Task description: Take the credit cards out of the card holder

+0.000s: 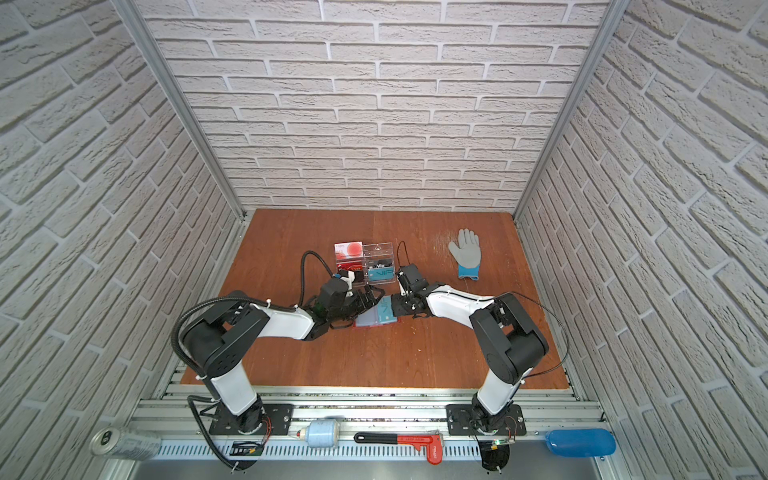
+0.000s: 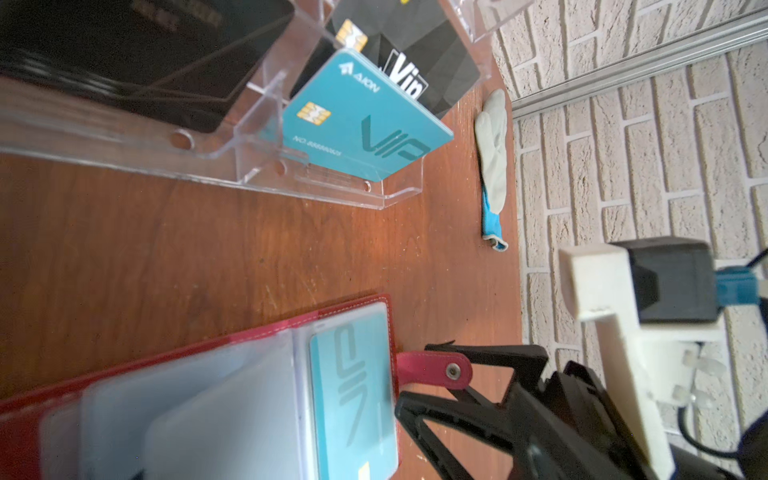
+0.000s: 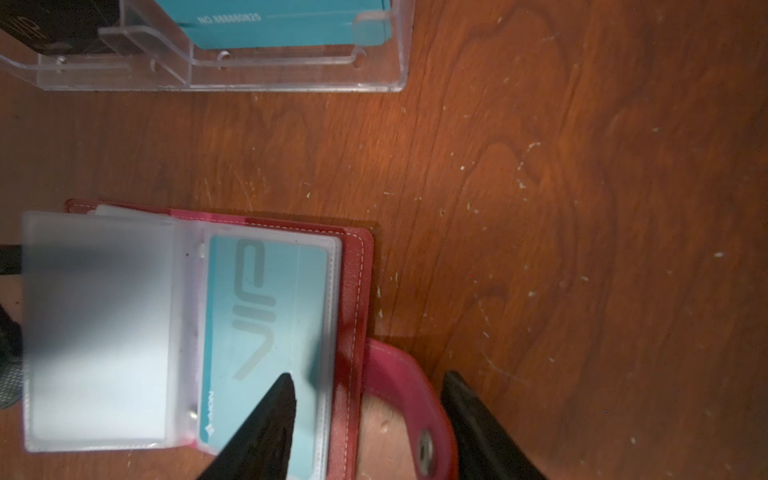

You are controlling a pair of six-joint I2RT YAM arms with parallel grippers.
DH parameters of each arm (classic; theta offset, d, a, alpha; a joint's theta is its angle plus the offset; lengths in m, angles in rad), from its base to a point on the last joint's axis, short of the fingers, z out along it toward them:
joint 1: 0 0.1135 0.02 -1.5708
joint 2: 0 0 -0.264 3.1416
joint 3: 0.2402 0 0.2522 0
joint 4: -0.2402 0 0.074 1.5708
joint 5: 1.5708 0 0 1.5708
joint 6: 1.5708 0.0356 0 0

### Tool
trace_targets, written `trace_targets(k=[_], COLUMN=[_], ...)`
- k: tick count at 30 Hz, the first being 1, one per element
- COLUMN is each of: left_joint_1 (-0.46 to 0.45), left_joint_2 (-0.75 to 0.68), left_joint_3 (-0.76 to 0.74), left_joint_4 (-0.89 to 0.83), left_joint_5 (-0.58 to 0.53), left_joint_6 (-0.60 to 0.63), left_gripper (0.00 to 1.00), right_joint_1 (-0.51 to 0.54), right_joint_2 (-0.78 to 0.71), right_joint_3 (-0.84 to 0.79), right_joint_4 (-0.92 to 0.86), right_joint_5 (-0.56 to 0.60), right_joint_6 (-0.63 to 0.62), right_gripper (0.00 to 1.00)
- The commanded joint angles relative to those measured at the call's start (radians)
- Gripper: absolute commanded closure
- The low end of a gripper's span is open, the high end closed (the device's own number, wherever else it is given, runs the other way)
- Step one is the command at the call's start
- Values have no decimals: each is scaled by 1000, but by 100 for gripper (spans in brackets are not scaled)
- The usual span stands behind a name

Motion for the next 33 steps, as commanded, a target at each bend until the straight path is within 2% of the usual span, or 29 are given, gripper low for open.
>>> trace_targets(k=[1,7,16,25,33], left_joint_1=[12,23,-40,-47,-43], left_joint_2=[-85,-166,-144,-10,42], left_joint_3=[-24,-37,51,59,51], left_joint_4=[-106,-168,-184,-16,69], left_joint_5=[-60,-87,-81,-19,-12], left_joint_6=[56,96,95,-5,-61], left_gripper=[2,2,2,2,2], right_joint_1=[-9,-11,-11,-11,-11], right_joint_2=[14,30,54,72,86], right_joint_3=[7,13,25,31,36], right_joint_4=[13,12,3,6,5], right_joint_5=[-3,-16,-31,-58,-76], right_joint_6=[15,18,20,28,35], right_gripper=[47,58,72,83,89])
